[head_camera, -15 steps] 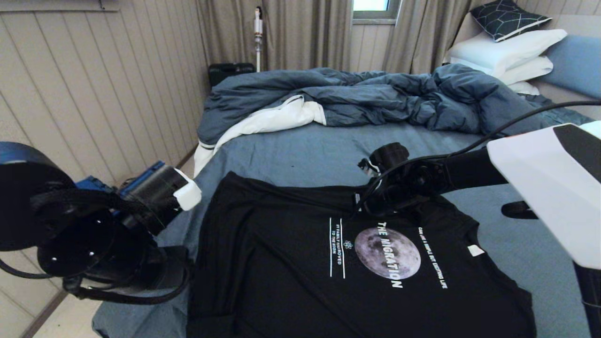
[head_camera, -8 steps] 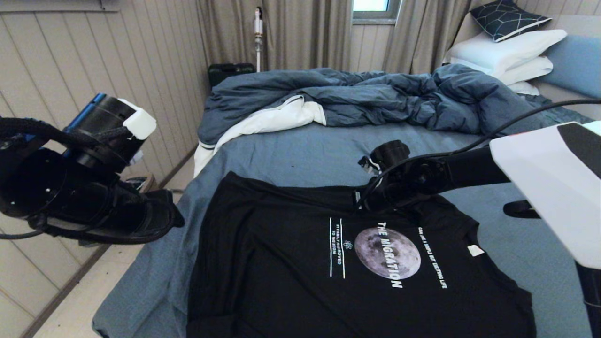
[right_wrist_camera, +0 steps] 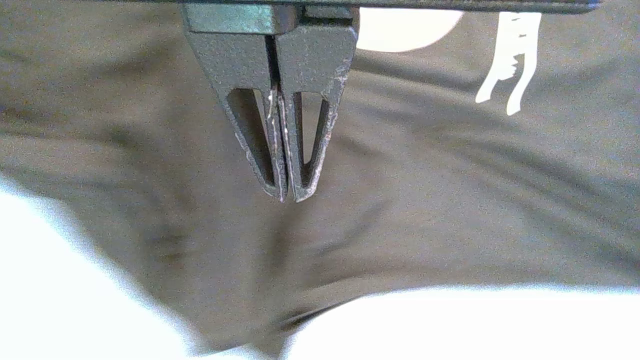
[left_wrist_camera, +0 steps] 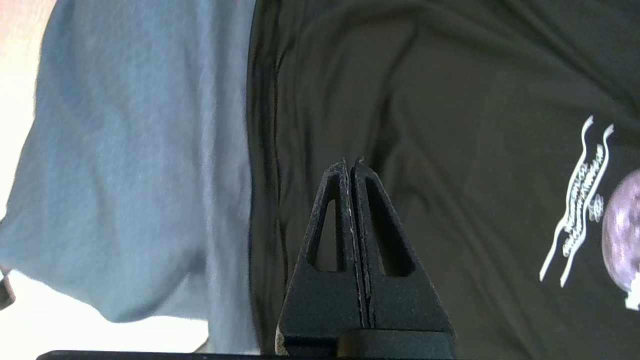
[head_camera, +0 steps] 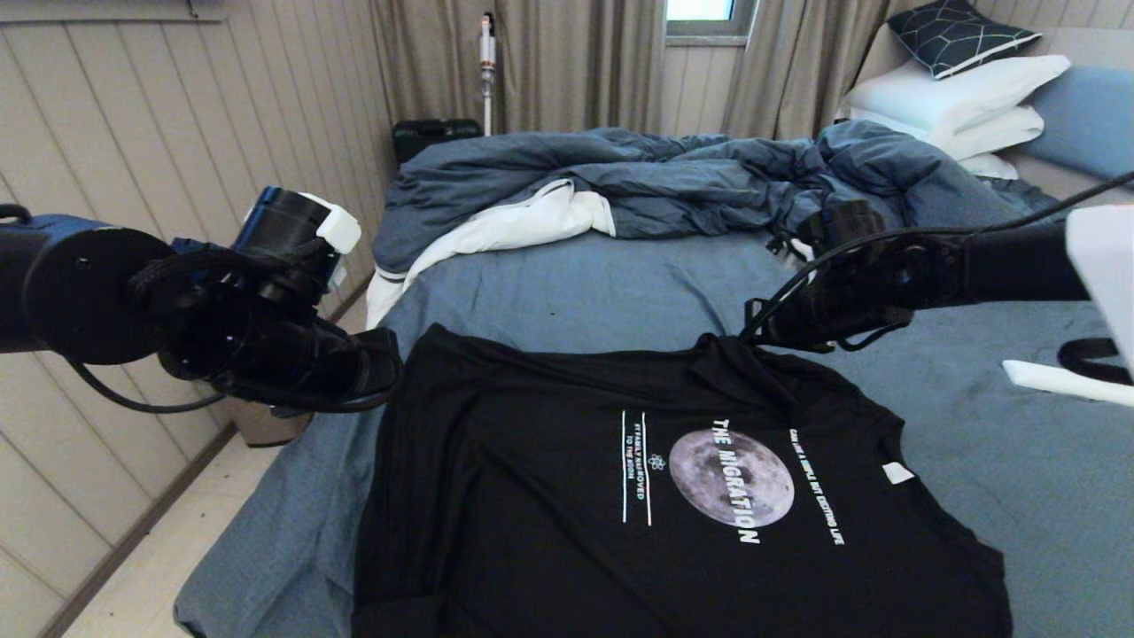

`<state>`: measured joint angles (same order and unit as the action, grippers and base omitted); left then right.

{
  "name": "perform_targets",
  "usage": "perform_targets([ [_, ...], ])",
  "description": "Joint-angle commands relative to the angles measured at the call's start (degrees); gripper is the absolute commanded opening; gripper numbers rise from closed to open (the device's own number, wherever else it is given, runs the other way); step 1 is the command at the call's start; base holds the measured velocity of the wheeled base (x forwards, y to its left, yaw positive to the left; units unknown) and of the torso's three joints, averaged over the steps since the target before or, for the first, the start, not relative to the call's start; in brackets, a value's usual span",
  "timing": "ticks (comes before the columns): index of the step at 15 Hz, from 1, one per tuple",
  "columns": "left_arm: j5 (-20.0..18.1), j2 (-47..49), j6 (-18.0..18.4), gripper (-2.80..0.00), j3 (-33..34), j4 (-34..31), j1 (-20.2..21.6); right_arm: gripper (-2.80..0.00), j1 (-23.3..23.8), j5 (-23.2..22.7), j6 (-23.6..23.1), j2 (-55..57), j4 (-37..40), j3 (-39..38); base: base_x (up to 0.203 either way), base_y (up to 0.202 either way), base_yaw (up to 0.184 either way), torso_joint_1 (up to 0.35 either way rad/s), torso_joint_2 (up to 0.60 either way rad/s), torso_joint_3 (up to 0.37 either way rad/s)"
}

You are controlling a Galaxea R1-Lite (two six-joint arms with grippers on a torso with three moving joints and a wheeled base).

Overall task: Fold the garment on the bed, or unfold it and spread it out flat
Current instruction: Unford the black T-shirt

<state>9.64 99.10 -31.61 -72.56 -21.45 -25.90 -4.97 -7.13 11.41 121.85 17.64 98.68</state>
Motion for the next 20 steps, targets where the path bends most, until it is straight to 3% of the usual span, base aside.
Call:
perform_targets([
  [1,0.08,1.82,-0.21,-2.80,0.58,1.12,0.83,-2.80,3.53,-0.30,-0.05,-1.46,1.94,1.37,0.000,0.000,0.000,0.000,0.00,0.000],
  [3,0.03,2.57,-0.23,-2.80,0.67,1.24,1.33,-2.80,8.07,-2.16,-0.33,-2.35,3.91,1.05,0.000,0.000,0.000,0.000,0.00,0.000],
  [5,0.03,3.91,0.40,-2.80,0.84,1.32,1.46,-2.80,11.40,-8.36,-1.10,-1.43,7.62,1.57,0.000,0.000,0.000,0.000,0.00,0.000],
  [9,-0.06,3.52,0.23,-2.80,1.67,1.44,1.73,-2.80,9.87,-10.62,-2.63,-1.24,12.15,-1.20,0.000,0.000,0.000,0.000,0.00,0.000],
  [10,-0.06,3.32,0.23,-2.80,2.19,2.13,1.73,-2.63,8.84,-10.51,-2.56,-0.86,12.16,-1.39,0.000,0.000,0.000,0.000,0.00,0.000],
  [11,-0.06,3.37,0.23,-2.80,2.90,3.50,1.73,0.00,8.30,-10.44,-2.53,-0.57,12.02,-1.05,0.000,0.000,0.000,0.000,0.00,0.000],
  [17,0.02,3.13,0.23,-2.80,4.88,5.46,1.73,0.00,3.59,-9.25,-2.79,2.86,12.06,1.86,0.000,0.000,0.000,0.000,0.00,0.000],
  [20,-0.06,3.28,0.23,-2.80,6.19,6.62,1.73,0.00,2.34,-4.65,-3.27,4.79,11.75,2.13,0.000,0.000,0.000,0.000,0.00,0.000],
])
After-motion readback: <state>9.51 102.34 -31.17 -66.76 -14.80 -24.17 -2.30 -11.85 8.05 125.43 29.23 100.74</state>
